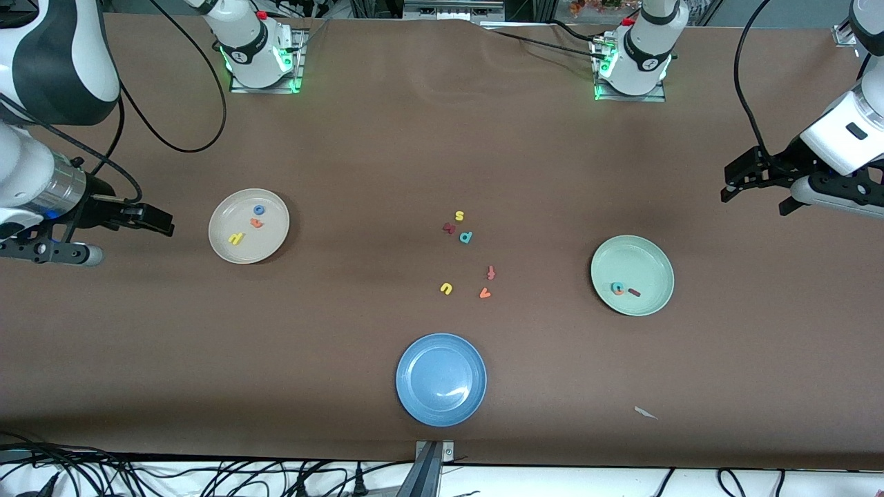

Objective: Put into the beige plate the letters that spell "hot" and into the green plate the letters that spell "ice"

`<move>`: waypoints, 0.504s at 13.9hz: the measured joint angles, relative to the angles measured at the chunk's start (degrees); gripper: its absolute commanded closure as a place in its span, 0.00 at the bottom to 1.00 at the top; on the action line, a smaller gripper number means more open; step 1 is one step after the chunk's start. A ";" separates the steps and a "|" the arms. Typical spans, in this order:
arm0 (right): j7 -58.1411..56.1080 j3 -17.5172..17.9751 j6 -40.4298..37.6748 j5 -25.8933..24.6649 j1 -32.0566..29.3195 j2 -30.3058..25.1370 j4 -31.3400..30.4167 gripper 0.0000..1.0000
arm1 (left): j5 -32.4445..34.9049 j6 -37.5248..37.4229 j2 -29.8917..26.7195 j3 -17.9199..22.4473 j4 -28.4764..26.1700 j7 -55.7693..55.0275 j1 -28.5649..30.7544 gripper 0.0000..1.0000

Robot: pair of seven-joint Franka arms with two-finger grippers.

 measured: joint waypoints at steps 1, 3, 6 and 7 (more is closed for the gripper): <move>-0.04 -0.33 -0.27 -0.14 0.00 -0.03 0.00 0.00 | 0.00 0.00 0.00 -0.28 0.08 0.00 -0.12 0.00; -0.72 -0.84 -0.74 -0.21 -0.01 -0.08 0.00 0.00 | 0.00 0.00 0.01 -0.53 0.15 0.00 -0.17 0.00; -0.96 -0.80 -1.33 -0.21 0.07 -0.12 0.00 0.00 | 0.00 0.00 0.01 -0.54 0.19 0.00 -0.17 0.00; -0.96 -0.75 -1.37 -0.21 0.09 -0.13 0.00 0.00 | 0.00 0.00 0.01 -0.56 0.22 0.00 -0.17 0.00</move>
